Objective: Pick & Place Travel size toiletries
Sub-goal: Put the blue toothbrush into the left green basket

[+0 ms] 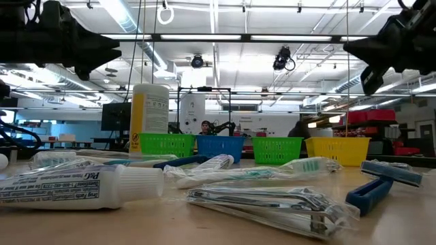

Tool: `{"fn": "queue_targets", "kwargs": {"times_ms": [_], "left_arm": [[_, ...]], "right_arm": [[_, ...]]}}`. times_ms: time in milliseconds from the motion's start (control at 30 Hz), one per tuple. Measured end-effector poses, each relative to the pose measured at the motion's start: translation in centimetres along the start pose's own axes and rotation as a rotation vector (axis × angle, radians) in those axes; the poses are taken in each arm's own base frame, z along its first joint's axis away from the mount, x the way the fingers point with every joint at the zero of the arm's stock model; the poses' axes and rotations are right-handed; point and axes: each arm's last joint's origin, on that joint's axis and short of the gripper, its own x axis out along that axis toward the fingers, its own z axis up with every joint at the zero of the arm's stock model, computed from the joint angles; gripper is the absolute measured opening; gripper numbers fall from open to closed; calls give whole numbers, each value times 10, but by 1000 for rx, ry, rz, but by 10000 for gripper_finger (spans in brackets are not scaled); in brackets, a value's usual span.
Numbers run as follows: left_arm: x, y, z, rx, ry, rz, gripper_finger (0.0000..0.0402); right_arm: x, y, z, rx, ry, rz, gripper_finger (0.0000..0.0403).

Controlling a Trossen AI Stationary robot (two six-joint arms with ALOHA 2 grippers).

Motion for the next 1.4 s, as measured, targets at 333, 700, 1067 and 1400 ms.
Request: {"fn": "queue_targets", "kwargs": {"times_ms": [333, 700, 1067, 1400], "left_arm": [[-1, -4, 11, -72, -95, -120, 169], [-1, -5, 15, -47, -144, -130, 169], [6, -4, 2, -32, -17, -70, 169], [18, -6, -4, -97, 94, -11, 169]], "right_arm": [[0, -1, 5, -8, -72, -59, 3], [-4, -12, 8, -20, -231, -464, 3], [-2, -10, 3, -217, -99, -362, 3], [-1, -9, 2, -244, -74, -315, 7]]}}
